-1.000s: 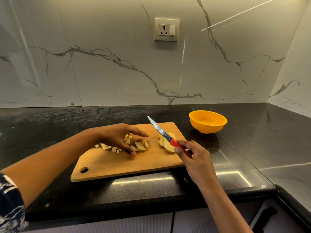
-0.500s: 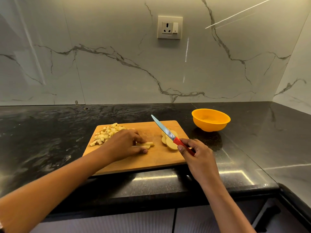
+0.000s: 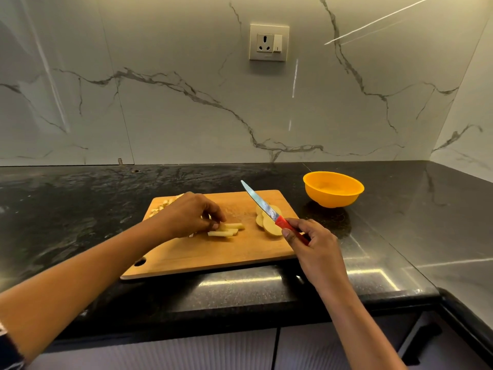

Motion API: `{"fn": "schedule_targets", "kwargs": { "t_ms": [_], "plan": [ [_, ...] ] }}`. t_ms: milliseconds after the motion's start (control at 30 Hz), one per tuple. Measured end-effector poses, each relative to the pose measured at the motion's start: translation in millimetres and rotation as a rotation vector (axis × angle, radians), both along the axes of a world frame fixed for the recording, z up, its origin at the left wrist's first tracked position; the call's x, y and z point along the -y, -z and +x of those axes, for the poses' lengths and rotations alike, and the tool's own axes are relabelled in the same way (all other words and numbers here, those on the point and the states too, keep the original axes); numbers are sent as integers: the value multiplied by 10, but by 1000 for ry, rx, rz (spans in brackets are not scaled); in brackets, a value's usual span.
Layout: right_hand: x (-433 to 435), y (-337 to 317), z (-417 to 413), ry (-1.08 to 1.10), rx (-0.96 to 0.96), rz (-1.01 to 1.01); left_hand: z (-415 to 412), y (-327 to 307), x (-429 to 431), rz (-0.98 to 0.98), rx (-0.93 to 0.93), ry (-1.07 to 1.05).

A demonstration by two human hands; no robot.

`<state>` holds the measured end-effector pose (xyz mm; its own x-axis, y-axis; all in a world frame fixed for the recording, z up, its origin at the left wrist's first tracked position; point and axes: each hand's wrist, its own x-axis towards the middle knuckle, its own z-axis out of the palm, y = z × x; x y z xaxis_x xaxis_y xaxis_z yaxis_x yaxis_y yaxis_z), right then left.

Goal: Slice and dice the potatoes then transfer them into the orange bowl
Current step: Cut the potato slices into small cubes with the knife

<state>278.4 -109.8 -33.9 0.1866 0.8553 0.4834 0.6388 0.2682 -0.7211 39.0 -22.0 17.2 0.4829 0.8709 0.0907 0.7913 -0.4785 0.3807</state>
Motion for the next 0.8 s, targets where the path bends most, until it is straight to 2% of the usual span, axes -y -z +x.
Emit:
{"fn": "schedule_targets", "kwargs": {
  "t_ms": [133, 300, 500, 700, 800],
  "plan": [
    [-1, 10, -2, -6, -7, 1, -30, -30, -36, 17, -6, 28],
    [-8, 4, -1, -11, -5, 6, -35, -168, -98, 52, 183, -30],
    [1, -4, 5, -9, -21, -10, 188, -41, -153, 19, -12, -32],
    [-4, -4, -8, -1, -10, -20, 54, -19, -165, -36, 19, 27],
    [9, 17, -28, 83, 134, 18, -60, -14, -107, -144, 25, 167]
  ]
}}
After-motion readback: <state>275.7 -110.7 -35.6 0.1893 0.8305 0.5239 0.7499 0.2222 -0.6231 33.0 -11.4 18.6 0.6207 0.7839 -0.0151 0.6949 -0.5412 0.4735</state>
